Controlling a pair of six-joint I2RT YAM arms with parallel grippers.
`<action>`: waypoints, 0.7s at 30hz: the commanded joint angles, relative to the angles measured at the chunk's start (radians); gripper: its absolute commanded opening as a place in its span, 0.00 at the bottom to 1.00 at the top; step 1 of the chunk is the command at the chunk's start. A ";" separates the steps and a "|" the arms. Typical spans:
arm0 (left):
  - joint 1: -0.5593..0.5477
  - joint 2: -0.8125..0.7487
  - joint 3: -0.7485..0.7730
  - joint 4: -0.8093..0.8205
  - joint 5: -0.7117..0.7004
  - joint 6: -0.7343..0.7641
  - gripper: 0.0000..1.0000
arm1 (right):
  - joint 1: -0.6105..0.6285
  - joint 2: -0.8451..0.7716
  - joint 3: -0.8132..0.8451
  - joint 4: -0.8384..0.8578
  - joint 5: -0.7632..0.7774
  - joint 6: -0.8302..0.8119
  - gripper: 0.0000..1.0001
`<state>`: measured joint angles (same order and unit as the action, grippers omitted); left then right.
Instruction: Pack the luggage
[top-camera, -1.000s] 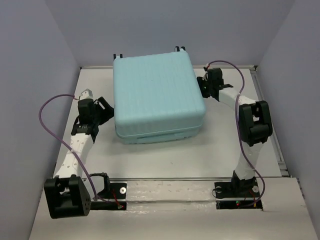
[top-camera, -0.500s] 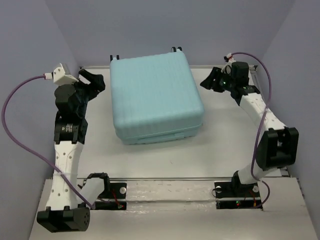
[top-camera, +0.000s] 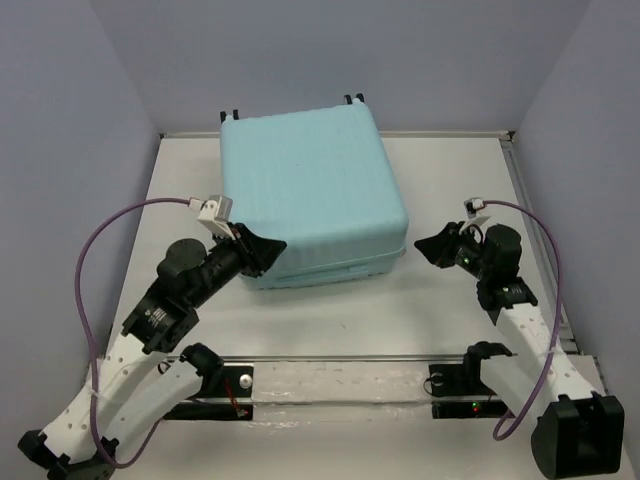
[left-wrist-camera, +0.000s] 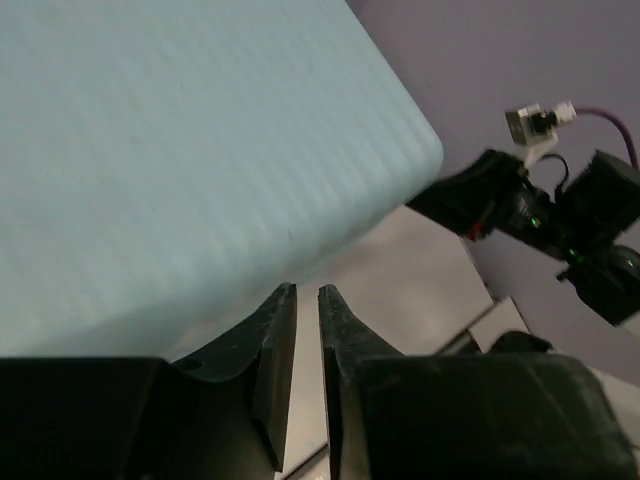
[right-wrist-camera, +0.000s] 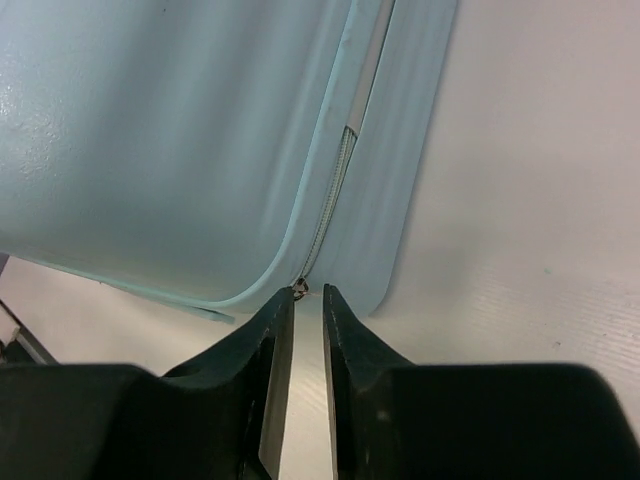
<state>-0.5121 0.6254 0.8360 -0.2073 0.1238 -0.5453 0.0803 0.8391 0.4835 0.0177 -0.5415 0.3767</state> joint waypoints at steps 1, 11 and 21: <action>-0.205 -0.035 -0.115 0.032 -0.048 -0.123 0.25 | 0.003 -0.025 -0.043 0.166 0.023 -0.007 0.25; -0.522 0.147 -0.340 0.316 -0.256 -0.219 0.35 | 0.003 0.192 -0.040 0.315 -0.195 -0.093 0.57; -0.499 0.321 -0.334 0.445 -0.262 -0.151 0.38 | 0.003 0.344 -0.048 0.491 -0.354 -0.064 0.51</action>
<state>-1.0256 0.9226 0.4862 0.1097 -0.1085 -0.7338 0.0658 1.1076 0.4225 0.3824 -0.7803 0.3126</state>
